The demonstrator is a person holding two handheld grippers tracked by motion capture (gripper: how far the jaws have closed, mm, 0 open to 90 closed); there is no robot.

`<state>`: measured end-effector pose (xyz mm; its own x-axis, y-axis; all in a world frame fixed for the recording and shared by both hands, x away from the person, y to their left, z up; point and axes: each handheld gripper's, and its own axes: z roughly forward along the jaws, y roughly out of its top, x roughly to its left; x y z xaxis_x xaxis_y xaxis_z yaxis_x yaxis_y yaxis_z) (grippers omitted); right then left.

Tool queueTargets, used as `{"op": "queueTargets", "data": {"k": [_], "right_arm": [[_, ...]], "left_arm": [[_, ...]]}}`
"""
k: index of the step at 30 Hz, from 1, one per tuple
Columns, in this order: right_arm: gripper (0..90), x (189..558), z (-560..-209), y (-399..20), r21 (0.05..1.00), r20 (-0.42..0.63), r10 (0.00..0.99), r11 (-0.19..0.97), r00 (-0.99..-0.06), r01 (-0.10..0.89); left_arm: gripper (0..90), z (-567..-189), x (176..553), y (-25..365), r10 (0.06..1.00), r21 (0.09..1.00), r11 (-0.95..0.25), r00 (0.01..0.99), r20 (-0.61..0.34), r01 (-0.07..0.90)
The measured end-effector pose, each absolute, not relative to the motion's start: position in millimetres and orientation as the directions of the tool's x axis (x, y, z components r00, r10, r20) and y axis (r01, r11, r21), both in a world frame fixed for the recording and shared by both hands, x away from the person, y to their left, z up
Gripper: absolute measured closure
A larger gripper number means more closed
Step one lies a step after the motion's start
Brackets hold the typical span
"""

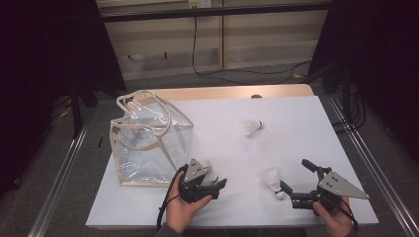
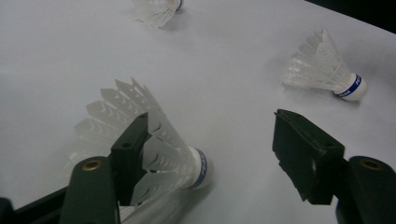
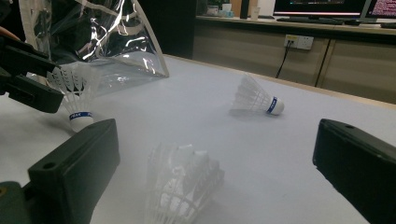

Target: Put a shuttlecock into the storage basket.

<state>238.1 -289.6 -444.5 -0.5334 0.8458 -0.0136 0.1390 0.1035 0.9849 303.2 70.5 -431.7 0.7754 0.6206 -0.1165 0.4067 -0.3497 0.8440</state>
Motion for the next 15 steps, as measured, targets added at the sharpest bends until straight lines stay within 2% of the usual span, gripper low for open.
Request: {"op": "queueTargets", "data": {"k": [5, 15], "right_arm": [[0.3, 238.1, -444.5, -289.4, 0.984, -0.012, 0.846, 0.104, -0.534, 0.142], [0.3, 237.2, -444.0, -290.2, 0.985, -0.009, 0.847, 0.100, -0.532, 0.141]], "left_arm": [[43.9, -429.9, 302.7, 70.3, 0.607, 0.833, -0.397, 0.791, -0.078, 0.387], [55.9, -430.4, 305.9, 70.9, 0.599, 0.796, -0.422, 0.792, -0.114, 0.434]]}}
